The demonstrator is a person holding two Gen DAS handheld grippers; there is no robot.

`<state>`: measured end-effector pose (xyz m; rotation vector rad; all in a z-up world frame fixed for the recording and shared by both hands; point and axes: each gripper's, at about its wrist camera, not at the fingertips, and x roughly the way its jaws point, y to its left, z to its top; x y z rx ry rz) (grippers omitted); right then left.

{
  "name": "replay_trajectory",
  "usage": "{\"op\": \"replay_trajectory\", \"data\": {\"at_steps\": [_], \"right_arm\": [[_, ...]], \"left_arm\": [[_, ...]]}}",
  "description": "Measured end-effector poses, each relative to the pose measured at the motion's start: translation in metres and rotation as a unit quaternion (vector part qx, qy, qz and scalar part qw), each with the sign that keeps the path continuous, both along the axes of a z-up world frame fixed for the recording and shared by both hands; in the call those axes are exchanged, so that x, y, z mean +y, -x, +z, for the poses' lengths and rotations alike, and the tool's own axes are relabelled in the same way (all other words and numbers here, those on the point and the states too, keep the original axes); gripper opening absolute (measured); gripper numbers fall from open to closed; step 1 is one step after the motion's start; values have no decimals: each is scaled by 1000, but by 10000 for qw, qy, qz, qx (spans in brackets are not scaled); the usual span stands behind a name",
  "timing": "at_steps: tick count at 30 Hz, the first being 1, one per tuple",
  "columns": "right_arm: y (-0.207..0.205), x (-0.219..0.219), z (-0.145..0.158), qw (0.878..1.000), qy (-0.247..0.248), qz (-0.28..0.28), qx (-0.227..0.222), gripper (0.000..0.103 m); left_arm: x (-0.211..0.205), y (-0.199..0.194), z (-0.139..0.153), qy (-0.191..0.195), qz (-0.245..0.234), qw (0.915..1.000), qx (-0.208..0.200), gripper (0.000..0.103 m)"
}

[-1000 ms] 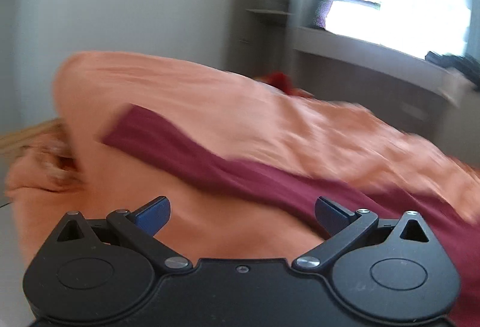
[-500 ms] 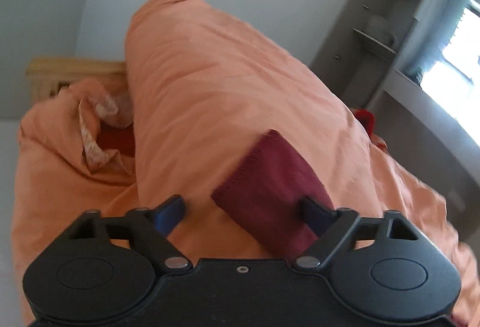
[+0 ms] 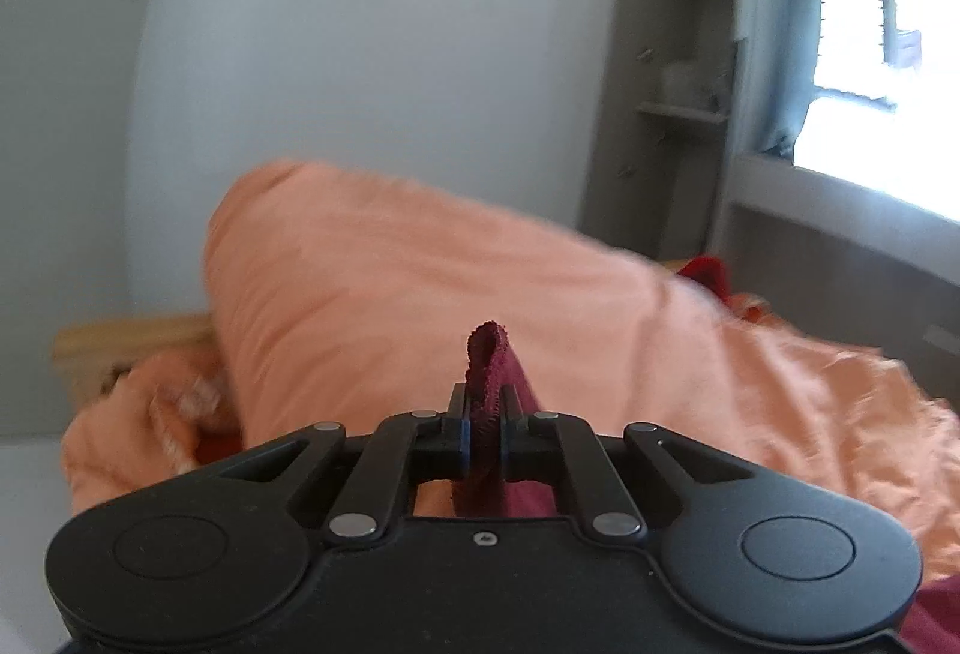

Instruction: Fold small clothes

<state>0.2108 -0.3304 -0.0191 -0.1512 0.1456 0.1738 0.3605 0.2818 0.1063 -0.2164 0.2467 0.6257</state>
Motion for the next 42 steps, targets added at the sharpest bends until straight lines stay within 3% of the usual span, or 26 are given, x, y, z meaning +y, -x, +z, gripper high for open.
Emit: {"op": "replay_trajectory", "data": {"at_steps": [4, 8, 12, 17, 23, 27, 31, 33, 37, 39, 41, 42], "right_arm": [[2, -1, 4, 10000, -42, -4, -50, 103], [5, -2, 7, 9999, -157, 4, -66, 103], [9, -5, 10, 9997, -223, -6, -116, 103], [15, -9, 15, 9995, -265, -69, -180, 103], [19, -13, 20, 9989, -356, -208, -218, 103], [21, -18, 24, 9981, -399, -401, -235, 103], [19, -26, 25, 9966, -445, -677, -175, 103], [17, -31, 26, 9957, -481, -774, -157, 103], [14, -37, 24, 9950, -589, -809, -66, 103], [15, -37, 22, 9951, -621, -774, -41, 103], [14, -34, 21, 9957, -605, -708, -23, 103], [12, -33, 20, 9960, -597, -667, -18, 103]], "left_arm": [[-47, 11, 31, -507, -687, 9955, -411, 7], [-98, 26, 63, -694, -1480, 9823, -912, 8], [-153, 43, 86, -764, -2423, 9592, -1243, 8], [-228, 70, 89, -998, -3478, 9220, -1375, 8], [-311, 103, 59, -1137, -4531, 8754, -1247, 8], [-354, 121, 18, -1002, -5204, 8443, -795, 8], [-377, 131, -35, -797, -5653, 8206, -255, 9], [-381, 133, -59, -765, -5763, 8136, -5, 10], [-381, 127, -90, -617, -6006, 7957, 486, 18], [-377, 128, -99, -512, -6118, 7867, 649, 30], [-366, 128, -97, -403, -6156, 7837, 723, 63], [-359, 128, -97, -370, -6131, 7857, 728, 70]]}}
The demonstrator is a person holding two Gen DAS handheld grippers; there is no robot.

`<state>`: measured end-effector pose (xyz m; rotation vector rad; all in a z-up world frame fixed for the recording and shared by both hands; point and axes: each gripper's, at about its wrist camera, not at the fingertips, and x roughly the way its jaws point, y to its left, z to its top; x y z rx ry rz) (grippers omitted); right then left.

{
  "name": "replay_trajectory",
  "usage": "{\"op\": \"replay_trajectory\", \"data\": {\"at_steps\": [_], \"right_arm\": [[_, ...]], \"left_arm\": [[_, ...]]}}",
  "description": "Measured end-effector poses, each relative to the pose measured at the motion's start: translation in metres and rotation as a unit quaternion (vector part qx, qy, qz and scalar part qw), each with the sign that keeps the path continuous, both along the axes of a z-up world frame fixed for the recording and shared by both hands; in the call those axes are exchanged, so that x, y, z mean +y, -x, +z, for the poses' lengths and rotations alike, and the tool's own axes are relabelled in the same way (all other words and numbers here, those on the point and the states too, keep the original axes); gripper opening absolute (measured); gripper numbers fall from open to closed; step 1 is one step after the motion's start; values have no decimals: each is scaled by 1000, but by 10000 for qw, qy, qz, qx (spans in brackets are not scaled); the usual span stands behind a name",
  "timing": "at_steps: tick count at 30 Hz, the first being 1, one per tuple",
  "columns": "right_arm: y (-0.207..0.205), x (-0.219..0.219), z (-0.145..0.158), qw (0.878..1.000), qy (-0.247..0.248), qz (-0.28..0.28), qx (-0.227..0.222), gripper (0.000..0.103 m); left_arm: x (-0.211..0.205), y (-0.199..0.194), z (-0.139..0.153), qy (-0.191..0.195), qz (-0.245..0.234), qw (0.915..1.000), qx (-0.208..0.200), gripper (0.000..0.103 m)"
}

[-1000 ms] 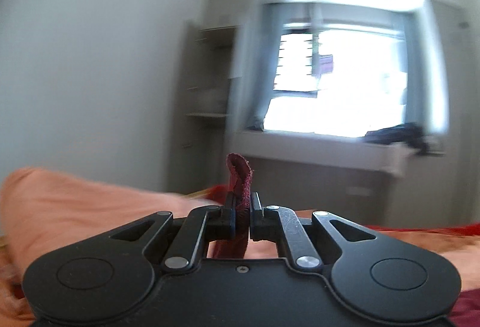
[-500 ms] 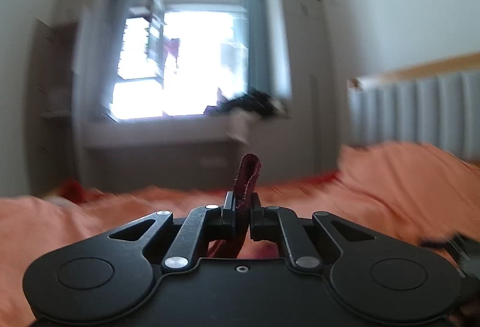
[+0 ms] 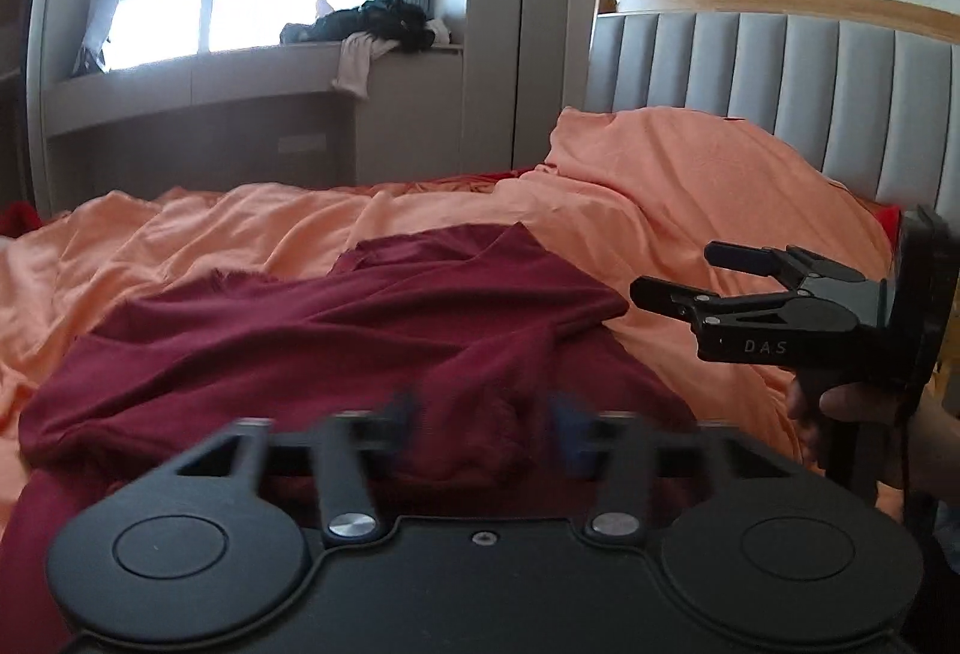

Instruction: Fold small clothes

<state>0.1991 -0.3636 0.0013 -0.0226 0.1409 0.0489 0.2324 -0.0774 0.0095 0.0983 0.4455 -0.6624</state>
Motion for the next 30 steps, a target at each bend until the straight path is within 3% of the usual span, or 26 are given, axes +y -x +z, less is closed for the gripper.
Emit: {"op": "replay_trajectory", "data": {"at_steps": [1, 5, 9, 15, 18, 21, 25, 27, 29, 30], "right_arm": [[-1, 2, 0, 10000, 9, 45, 9, 103], [-1, 13, -4, 9995, 16, 328, -2, 103], [1, 28, -7, 9977, 62, 675, -38, 103], [5, 52, -14, 9927, 238, 1169, -154, 103], [5, 64, -19, 9908, 418, 1280, -161, 103], [2, 70, -25, 9894, 538, 1347, -112, 103], [-1, 76, -34, 9879, 611, 1424, -34, 103], [-2, 77, -37, 9876, 635, 1437, -29, 103], [-3, 81, -40, 9875, 649, 1436, -17, 103], [-3, 80, -40, 9875, 643, 1438, -11, 103]], "left_arm": [[6, 2, 5, 23, 39, 10000, -7, 77], [28, -4, 26, 63, 270, 9996, -46, 84], [62, -23, 43, -79, 975, 9951, -112, 89], [123, -87, 46, -608, 2224, 9730, -49, 95], [156, -133, 38, -749, 2629, 9615, 281, 93], [184, -171, 27, -488, 2745, 9568, 826, 82], [208, -204, 14, 110, 2516, 9565, 1474, 70], [210, -212, 10, 125, 2388, 9566, 1664, 61], [206, -214, 4, 47, 2297, 9555, 1848, 29], [206, -215, 2, 37, 2307, 9535, 1941, 19]]}}
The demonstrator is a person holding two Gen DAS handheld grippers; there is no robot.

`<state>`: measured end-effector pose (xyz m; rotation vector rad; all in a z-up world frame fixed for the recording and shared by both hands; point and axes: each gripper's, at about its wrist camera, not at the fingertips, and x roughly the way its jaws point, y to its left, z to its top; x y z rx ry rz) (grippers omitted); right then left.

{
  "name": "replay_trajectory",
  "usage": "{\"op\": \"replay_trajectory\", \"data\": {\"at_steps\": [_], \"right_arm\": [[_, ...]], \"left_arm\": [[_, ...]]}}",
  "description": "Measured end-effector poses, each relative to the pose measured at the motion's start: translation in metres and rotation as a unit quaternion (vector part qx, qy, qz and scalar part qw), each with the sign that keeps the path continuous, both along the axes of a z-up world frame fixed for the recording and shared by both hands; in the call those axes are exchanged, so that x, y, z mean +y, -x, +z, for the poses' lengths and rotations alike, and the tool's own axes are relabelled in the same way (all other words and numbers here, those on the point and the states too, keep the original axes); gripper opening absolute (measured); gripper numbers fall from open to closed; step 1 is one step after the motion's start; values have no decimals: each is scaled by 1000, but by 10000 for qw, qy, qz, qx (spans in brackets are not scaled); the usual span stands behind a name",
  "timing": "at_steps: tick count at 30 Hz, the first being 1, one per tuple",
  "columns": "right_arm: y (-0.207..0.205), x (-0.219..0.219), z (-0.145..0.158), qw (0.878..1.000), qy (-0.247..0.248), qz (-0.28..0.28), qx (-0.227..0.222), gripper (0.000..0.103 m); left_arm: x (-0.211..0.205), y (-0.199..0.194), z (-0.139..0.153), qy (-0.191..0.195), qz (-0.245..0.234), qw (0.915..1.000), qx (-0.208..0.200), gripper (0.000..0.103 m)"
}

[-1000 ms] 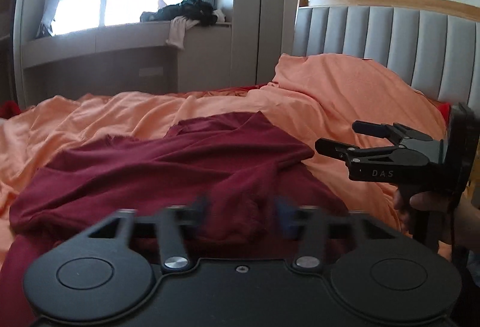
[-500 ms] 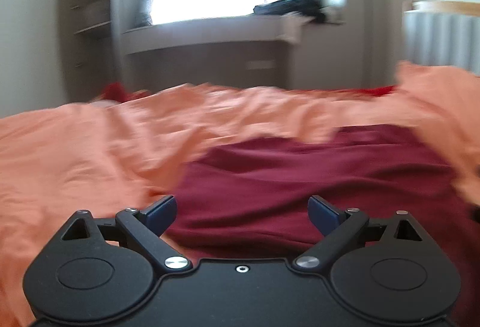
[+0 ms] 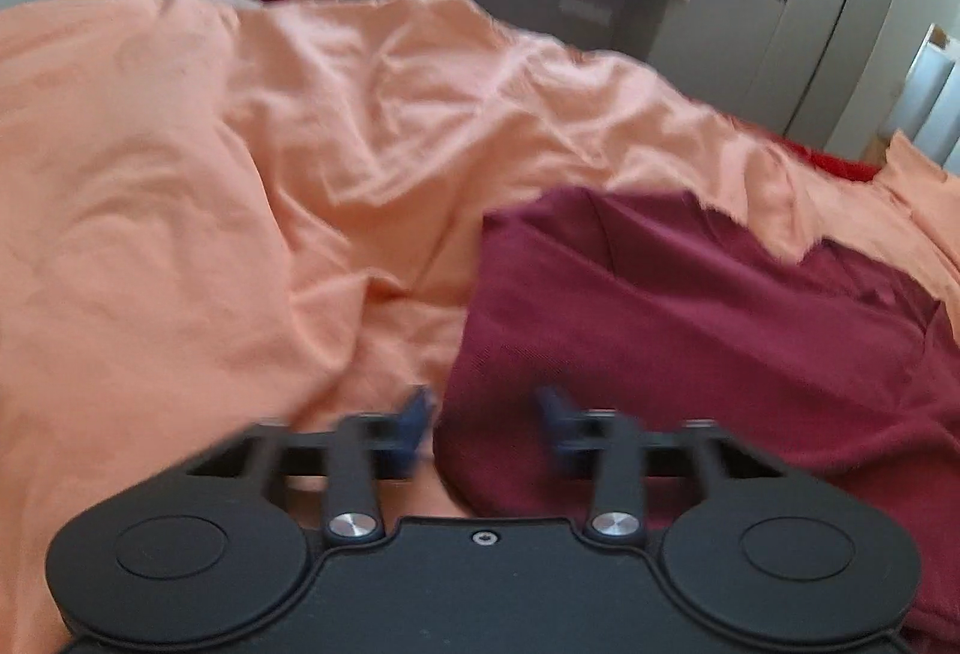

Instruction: Fold small clothes

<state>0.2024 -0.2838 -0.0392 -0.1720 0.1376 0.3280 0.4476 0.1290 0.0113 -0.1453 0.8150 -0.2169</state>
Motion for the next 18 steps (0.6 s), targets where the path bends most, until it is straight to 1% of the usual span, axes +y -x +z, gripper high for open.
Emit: {"op": "replay_trajectory", "data": {"at_steps": [1, 2, 4, 6, 7, 9, 11, 12, 13, 14, 15, 16, 18], "right_arm": [[0, 0, -1, 10000, -5, -3, 14, 103], [-1, -1, -1, 10000, -14, -4, 26, 103], [1, -2, -2, 10000, -23, -11, 32, 103], [0, -2, -2, 10000, -10, -11, 51, 103], [0, -2, -2, 10000, 3, -16, 51, 103], [0, -4, -2, 10000, 28, -38, 61, 103], [2, -3, -2, 10000, 52, -60, 39, 103], [3, -3, -1, 9999, 74, -75, 14, 103], [5, -4, 0, 9999, 100, -91, -20, 103], [8, -4, 1, 9998, 129, -115, -65, 103], [9, -6, 2, 9997, 143, -140, -101, 103], [14, -7, 4, 9996, 143, -172, -144, 103], [23, -10, 7, 9995, 108, -181, -233, 103]], "left_arm": [[-1, -1, -2, -33, 84, 10000, 3, 7], [-1, 1, -1, -47, 154, 9999, -57, 3], [-3, 7, 5, -160, 287, 9990, -294, 2], [-9, 11, 10, -416, 402, 9969, -527, 2], [-13, 10, 9, -559, 428, 9962, -512, 2], [-22, 6, 4, -878, 379, 9948, -359, 2], [-28, 6, 2, -1105, 353, 9926, -353, 3], [-30, 7, 3, -1148, 345, 9922, -340, 5], [-30, 8, 4, -1182, 388, 9917, -319, 16], [-29, 11, 6, -1225, 472, 9908, -318, 25], [-27, 15, 9, -1244, 588, 9899, -356, 28], [-25, 22, 13, -1226, 702, 9891, -415, 35], [-20, 38, 21, -1046, 826, 9896, -537, 42]]}}
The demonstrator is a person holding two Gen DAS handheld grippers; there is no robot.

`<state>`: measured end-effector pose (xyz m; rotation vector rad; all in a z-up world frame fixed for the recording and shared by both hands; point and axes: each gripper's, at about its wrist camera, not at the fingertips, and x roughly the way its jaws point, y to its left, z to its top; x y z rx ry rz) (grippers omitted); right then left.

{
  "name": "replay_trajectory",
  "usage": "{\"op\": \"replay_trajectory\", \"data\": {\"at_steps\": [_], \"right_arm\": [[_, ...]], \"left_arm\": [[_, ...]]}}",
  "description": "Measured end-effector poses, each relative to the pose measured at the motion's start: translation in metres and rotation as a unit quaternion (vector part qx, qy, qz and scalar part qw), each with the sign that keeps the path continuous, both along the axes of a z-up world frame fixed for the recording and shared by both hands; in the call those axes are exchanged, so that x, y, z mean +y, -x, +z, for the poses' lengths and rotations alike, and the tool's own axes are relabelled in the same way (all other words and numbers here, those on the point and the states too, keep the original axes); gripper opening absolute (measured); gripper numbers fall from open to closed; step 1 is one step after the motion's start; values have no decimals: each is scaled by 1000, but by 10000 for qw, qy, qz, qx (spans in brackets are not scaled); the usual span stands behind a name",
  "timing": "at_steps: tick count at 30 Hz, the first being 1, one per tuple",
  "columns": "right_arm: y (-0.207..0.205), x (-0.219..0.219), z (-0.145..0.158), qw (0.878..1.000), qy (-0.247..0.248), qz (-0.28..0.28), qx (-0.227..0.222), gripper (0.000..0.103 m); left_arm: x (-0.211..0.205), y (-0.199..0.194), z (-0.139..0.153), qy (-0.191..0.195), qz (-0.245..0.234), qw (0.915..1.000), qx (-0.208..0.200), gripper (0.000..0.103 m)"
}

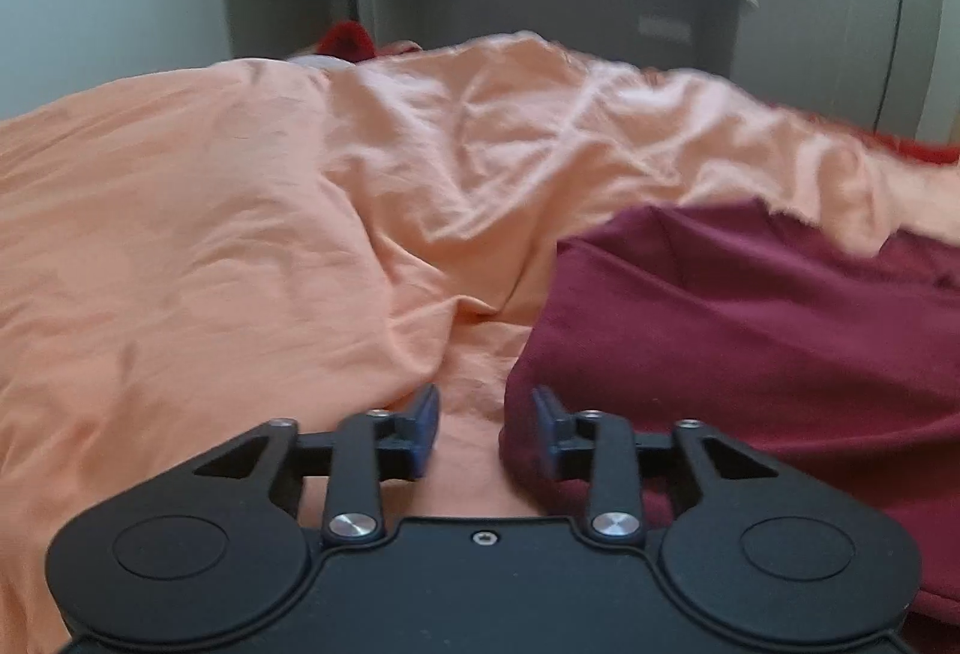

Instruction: Fold small clothes

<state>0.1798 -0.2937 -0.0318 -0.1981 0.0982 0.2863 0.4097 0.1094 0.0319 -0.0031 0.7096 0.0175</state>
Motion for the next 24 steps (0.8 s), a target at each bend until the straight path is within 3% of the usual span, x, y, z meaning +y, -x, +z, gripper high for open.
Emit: {"op": "replay_trajectory", "data": {"at_steps": [2, 3, 5, 8, 12, 17, 24], "right_arm": [[11, -2, 3, 10000, -44, -40, -49, 103], [18, -2, 3, 9999, -81, -63, -49, 103], [31, -4, 2, 9998, -177, -111, 46, 103], [57, -4, -3, 9997, -104, -66, 205, 103], [86, 3, -13, 9983, 385, 4, 432, 103], [109, 18, -25, 9921, 958, -64, 807, 103], [133, 49, -56, 9699, 2015, -48, 1369, 103]], "left_arm": [[1, 20, 10, 98, 113, 9997, -176, 60], [0, 34, 15, 57, 165, 9994, -311, 67], [-5, 61, 26, -111, 165, 9982, -560, 89], [-16, 107, 41, -384, -78, 9953, -882, 100], [-30, 174, 48, -496, -489, 9908, -1161, 102], [-55, 240, 36, -675, -939, 9856, -1235, 103], [-84, 305, 4, -967, -1332, 9772, -1341, 103]]}}
